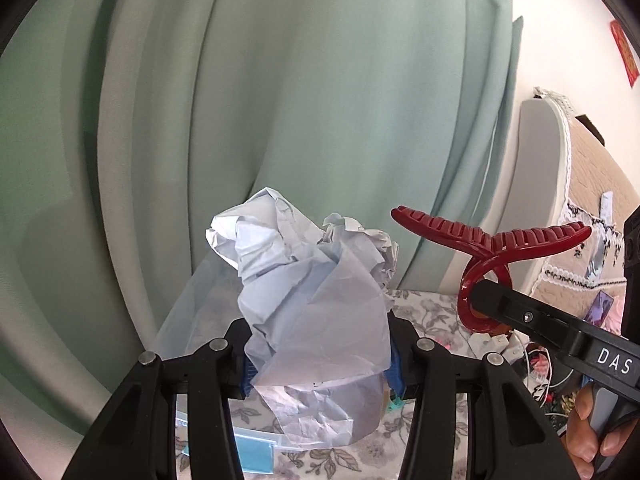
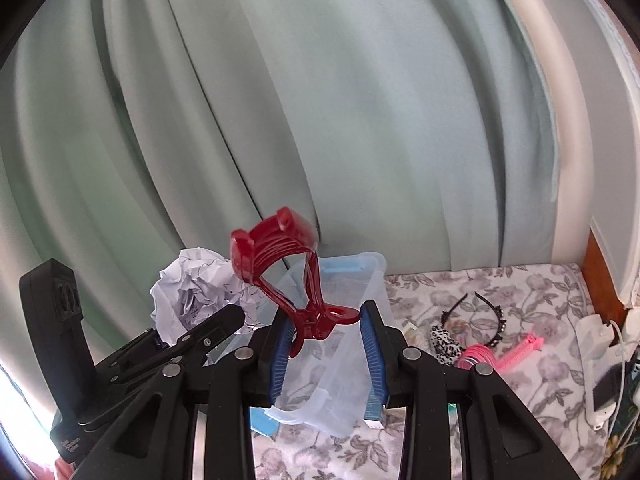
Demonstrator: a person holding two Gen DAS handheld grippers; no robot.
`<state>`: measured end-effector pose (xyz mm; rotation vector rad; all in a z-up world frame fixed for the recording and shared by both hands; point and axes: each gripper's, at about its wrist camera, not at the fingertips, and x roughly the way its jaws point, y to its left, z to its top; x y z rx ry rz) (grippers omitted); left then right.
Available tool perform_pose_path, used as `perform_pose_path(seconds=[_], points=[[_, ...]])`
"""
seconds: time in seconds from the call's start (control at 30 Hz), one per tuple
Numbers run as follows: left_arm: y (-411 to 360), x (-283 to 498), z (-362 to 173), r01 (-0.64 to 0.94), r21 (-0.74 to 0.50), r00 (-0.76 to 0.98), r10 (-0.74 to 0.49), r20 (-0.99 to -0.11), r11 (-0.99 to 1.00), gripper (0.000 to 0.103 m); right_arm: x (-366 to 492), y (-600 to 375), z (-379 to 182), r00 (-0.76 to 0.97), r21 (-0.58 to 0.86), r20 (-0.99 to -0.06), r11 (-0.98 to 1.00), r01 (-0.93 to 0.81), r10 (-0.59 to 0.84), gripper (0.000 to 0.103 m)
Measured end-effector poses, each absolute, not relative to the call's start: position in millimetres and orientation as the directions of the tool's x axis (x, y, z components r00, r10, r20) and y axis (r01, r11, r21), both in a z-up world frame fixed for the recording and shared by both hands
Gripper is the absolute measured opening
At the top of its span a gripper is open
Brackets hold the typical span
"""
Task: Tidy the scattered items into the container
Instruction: 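Carry the paper and red clip over the clear box and release both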
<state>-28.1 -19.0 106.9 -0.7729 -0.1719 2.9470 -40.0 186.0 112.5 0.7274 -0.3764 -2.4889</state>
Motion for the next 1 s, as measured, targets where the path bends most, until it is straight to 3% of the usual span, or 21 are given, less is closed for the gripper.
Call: perform_pose_path(seconds=[0.33, 0.77, 1.0], points=[[-65.3, -45.0, 73.0, 0.057, -0.185, -0.829, 0.057, -0.557, -0.981, 0.051, -64.4, 129.6, 77.7, -0.612, 0.375, -0.52, -0.803, 0.463, -0.596, 0.037], [-83.6, -73.7, 29.2, 0.103, -0.221, -0.76, 0.066, -0.646, -0.97, 0.052, -90.2, 100.8, 32.8, -0.525, 0.343, -0.655, -0.832, 0.436, -0.544, 0.038], [-89.3, -77.8, 19.4, 0.127, -0.243, -0.745, 0.069, -0.663, -0.962, 0.061, -95.9, 95.5, 20.3, -0.499, 0.329, -0.685, -0.836, 0.439, -0.531, 0.04]])
